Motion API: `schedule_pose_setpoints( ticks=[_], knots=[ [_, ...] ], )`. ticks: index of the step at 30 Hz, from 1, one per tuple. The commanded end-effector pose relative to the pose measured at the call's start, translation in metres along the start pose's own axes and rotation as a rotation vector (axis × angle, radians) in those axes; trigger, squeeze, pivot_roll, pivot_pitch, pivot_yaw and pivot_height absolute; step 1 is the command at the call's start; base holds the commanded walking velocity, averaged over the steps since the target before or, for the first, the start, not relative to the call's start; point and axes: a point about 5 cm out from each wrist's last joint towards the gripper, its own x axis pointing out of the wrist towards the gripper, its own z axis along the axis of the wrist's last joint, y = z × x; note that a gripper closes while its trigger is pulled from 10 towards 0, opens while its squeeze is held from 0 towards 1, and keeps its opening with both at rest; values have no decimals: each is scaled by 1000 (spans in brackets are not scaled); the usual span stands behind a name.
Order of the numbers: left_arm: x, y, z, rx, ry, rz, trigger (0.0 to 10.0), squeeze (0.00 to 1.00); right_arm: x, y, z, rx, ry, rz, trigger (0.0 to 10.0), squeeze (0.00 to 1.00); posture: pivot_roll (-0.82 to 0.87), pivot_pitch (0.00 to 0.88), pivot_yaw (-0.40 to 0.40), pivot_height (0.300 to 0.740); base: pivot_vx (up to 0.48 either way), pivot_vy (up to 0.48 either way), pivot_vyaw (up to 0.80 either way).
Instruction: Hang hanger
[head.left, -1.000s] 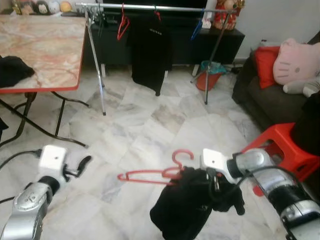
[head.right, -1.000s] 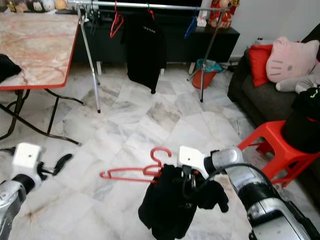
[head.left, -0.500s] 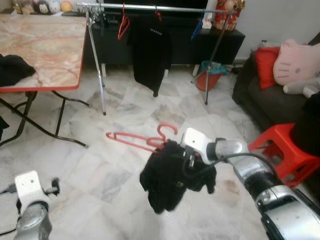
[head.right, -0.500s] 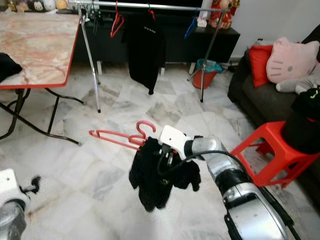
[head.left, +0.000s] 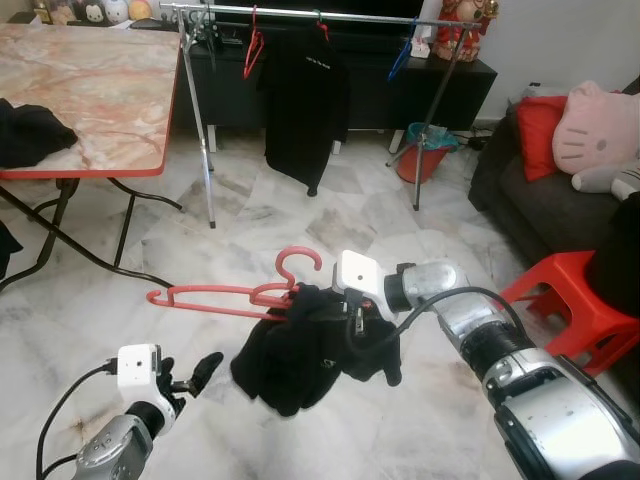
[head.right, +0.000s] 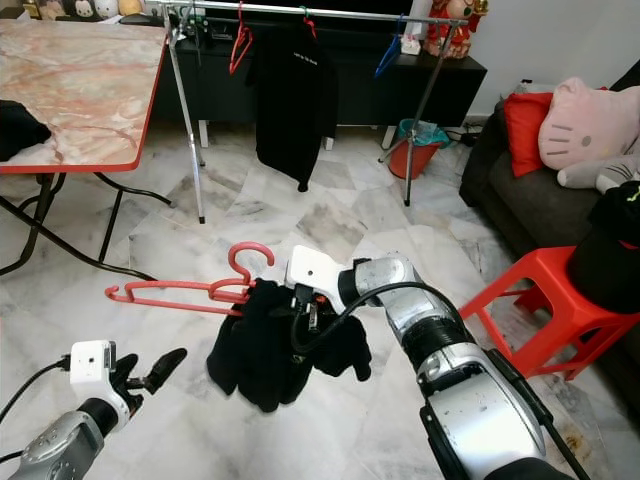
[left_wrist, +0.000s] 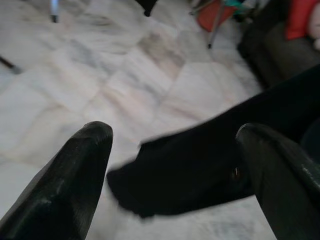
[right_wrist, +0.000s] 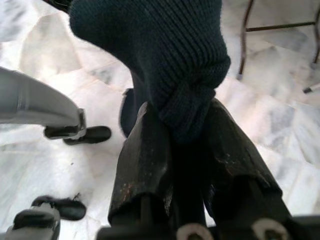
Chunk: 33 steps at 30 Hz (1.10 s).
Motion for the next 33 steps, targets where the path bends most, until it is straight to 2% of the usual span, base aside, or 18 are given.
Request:
schedule_pose_setpoints(
  ticks=[1, 6, 8, 11, 13, 18, 21, 24, 25, 26, 28, 33],
  knots=[
    [0, -6, 3, -13, -23, -47, 10000, 0, -5, -5, 8, -32, -8, 10, 10000, 0, 152, 52, -175, 740, 0, 0, 0],
    [-5, -16, -1, -11, 0, -154, 10000, 0, 1, -6, 21, -64, -19, 86, 10000, 0, 171, 53, -195, 740, 0, 0, 0],
    [-4, -22, -2, -7, 8, -217, 10000, 0, 9, -4, 27, -79, -26, 129, 10000, 0, 176, 54, -199, 740, 0, 0, 0],
    [-4, -25, -1, 4, 15, -243, 10000, 0, 13, -2, 31, -83, -50, 153, 10000, 0, 176, 54, -199, 740, 0, 0, 0],
    [-3, -31, 0, 20, 30, -301, 10000, 0, 24, 3, 40, -97, -87, 200, 10000, 0, 181, 55, -206, 740, 0, 0, 0],
    [-1, -35, 3, 42, 31, -333, 10000, 0, 35, 9, 45, -109, -106, 236, 10000, 0, 185, 57, -208, 740, 0, 0, 0],
    [3, -35, 4, 82, 37, -314, 10000, 0, 44, 15, 48, -119, -123, 279, 10000, 0, 192, 59, -213, 740, 0, 0, 0],
    [10, -26, 3, 144, 44, -217, 10000, 0, 49, 18, 52, -133, -134, 306, 10000, 0, 192, 59, -213, 740, 0, 0, 0],
    [14, -22, 3, 139, 44, -164, 10000, 0, 50, 19, 54, -137, -139, 309, 10000, 0, 195, 59, -215, 740, 0, 0, 0],
    [14, -22, 3, 139, 44, -164, 10000, 0, 50, 19, 54, -137, -139, 309, 10000, 0, 195, 59, -215, 740, 0, 0, 0],
    [18, -13, 3, 170, 46, -57, 10000, 0, 51, 18, 57, -144, -146, 308, 10000, 0, 193, 59, -215, 740, 0, 0, 0],
    [22, -8, 3, 180, 42, 30, 10000, 0, 52, 18, 58, -146, -147, 307, 10000, 0, 191, 55, -215, 740, 0, 0, 0]
  ],
)
